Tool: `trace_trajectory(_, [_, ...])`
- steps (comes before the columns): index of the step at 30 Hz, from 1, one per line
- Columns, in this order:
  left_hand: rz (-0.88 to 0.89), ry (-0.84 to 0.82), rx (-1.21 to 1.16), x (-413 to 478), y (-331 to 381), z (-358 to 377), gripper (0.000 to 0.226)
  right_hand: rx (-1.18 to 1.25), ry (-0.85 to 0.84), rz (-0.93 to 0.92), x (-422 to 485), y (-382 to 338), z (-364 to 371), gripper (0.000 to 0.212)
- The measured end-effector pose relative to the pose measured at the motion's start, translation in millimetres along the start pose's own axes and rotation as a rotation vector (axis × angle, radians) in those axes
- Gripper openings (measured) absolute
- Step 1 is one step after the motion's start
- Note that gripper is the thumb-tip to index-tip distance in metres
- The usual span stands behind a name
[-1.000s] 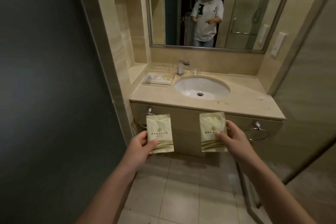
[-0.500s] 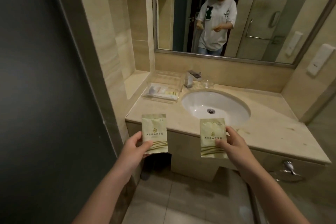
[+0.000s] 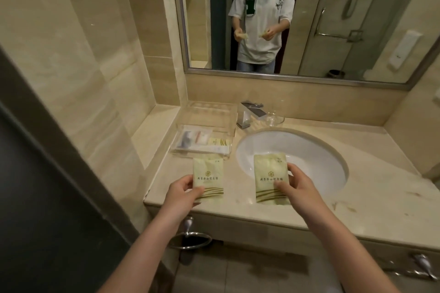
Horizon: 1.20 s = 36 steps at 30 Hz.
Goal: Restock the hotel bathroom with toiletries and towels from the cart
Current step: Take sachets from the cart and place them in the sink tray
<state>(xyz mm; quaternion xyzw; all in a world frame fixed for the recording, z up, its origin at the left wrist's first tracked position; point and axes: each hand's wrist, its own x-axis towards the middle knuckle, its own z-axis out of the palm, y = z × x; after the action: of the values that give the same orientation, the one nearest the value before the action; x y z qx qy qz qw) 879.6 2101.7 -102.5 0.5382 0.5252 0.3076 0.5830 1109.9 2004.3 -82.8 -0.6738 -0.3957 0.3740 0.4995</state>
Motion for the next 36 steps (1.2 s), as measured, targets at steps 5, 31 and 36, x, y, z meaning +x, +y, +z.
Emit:
trace_trajectory(5, [-0.055, 0.017, -0.020, 57, -1, 12, 0.025, 0.010, -0.027, 0.057, 65, 12, 0, 0.032])
trace_trajectory(31, [-0.241, 0.090, 0.341, 329, -18, 40, 0.014, -0.055, -0.136, 0.322, 308, 58, 56, 0.031])
trace_trajectory(36, [-0.186, -0.002, 0.548, 372, -32, 35, 0.018, -0.082, -0.104, 0.358, 315, 66, 73, 0.030])
